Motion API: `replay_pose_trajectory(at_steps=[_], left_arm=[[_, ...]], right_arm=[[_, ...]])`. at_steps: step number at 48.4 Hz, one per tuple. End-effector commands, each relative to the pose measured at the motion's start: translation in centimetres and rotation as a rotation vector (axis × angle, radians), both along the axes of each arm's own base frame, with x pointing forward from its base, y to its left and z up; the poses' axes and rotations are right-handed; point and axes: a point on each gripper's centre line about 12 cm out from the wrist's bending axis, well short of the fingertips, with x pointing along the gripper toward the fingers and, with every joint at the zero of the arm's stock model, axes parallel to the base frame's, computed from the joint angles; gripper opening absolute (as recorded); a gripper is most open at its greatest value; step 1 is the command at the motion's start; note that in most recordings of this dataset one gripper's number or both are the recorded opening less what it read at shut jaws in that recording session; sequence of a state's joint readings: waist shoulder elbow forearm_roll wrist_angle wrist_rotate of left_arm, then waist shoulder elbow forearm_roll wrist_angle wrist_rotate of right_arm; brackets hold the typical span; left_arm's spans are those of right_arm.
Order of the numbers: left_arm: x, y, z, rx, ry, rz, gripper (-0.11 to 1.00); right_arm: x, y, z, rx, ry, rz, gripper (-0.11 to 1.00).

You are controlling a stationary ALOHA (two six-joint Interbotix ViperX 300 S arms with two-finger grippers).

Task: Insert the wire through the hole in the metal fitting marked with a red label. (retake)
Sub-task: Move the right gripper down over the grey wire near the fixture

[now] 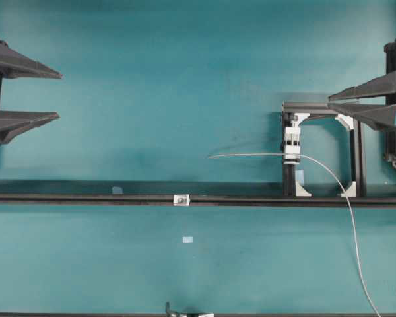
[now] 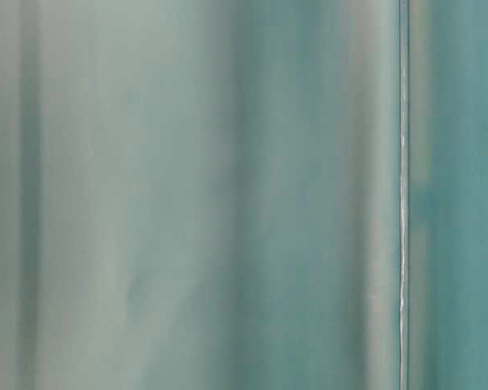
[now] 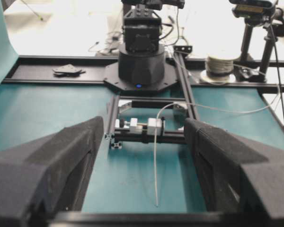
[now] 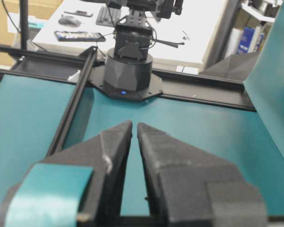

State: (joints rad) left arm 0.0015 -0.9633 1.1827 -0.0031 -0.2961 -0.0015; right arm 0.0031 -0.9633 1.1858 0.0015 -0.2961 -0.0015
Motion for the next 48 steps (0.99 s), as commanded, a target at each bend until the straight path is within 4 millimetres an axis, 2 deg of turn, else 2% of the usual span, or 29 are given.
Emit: replay_pose_trajectory(at_steps=[1,3,8,13,18,22,27,35,48], left_arm=[[0.2,-0.5,0.0,-0.044,-0.003,-0.024,0.24],[0.2,-0.7,0.0,-0.047,-0.001,-0.035,0.22],[0.3,-1.1,-0.2,-0.053,0.008,-0.055,0.02],[0.4,-1.2,-0.8,-0.049,0.028,-0.059,-0.07],[0.5,-1.2,-1.7,-0.046,0.053,-0.057,0.01],[0.7,-1.2,-2.5,-0.046,0.075,-0.056,0.15],[0.9,-1.2,-3.4,-0.045,0.086,-0.054,0.38],[1.1,-1.2,-4.8,-0.044,0.095,-0.050,0.40],[1.9,-1.2,-6.0,-0.042,0.147,-0.047,0.40]], right_arm=[[0.1,0.1,0.2,0.012,-0.006,0.004,0.24],[0.0,0.1,-0.1,0.017,0.000,0.004,0.22],[-0.1,0.1,-0.7,0.038,0.014,0.005,0.03],[-0.1,0.1,-1.3,0.067,0.031,0.007,0.00],[-0.1,0.1,-2.0,0.096,0.053,0.009,0.01],[0.0,0.1,-2.6,0.113,0.071,0.007,0.01],[0.4,0.1,-3.4,0.121,0.094,0.006,0.15],[1.6,0.1,-4.9,0.120,0.161,0.003,0.60],[4.1,0.1,-6.6,0.178,0.281,-0.011,0.61]])
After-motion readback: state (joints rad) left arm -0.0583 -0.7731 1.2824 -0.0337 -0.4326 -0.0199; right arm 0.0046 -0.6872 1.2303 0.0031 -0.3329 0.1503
